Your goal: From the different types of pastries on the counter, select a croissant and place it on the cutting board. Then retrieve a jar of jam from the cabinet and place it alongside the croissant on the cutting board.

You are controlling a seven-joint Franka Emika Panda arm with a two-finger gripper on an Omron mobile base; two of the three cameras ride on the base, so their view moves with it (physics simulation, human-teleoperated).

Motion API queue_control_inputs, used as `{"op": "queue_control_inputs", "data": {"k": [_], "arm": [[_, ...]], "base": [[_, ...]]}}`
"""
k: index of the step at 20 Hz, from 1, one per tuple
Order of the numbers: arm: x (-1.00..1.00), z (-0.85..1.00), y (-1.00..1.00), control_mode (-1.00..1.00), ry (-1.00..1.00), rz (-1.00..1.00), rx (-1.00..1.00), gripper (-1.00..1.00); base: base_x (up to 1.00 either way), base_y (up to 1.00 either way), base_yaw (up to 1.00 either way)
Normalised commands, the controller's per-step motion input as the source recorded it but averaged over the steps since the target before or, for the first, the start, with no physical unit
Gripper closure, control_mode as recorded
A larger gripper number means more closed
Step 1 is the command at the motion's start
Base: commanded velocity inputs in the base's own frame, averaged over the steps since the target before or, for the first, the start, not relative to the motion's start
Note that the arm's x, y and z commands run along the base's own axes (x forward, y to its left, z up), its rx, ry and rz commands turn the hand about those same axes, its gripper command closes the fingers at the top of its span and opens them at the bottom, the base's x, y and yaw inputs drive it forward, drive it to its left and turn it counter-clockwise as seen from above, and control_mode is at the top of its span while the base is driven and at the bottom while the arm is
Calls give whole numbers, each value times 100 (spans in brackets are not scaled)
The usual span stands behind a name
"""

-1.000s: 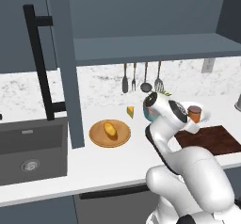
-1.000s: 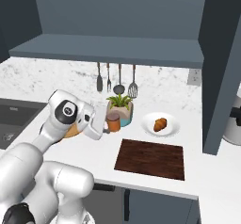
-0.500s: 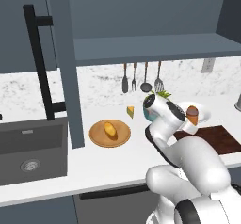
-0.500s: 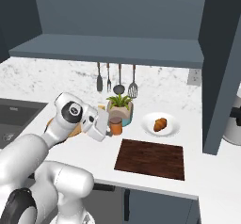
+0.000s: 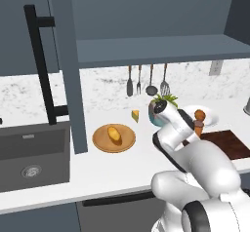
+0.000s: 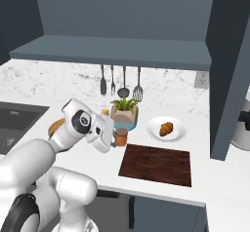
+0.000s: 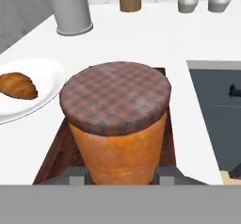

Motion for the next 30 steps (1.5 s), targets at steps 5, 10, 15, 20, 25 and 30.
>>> {"op": "queue_control_inputs", "data": {"k": [5,10,15,20,25,30], "arm": [[0,-38,-14,-100,-11,0,8,100],[0,-57,-28,-100,-1,0,0,100],[0,-44,-10,-100,0,0,0,100],[0,-45,0,-100,0,-1,0,100],[0,-45,0,-100,0,-2,0,100],[0,-47,0,-100,0,-3,0,100]], "base": [[0,0,0],[0,0,0],[0,0,0],[0,0,0],[0,0,0],[0,0,0]]}}
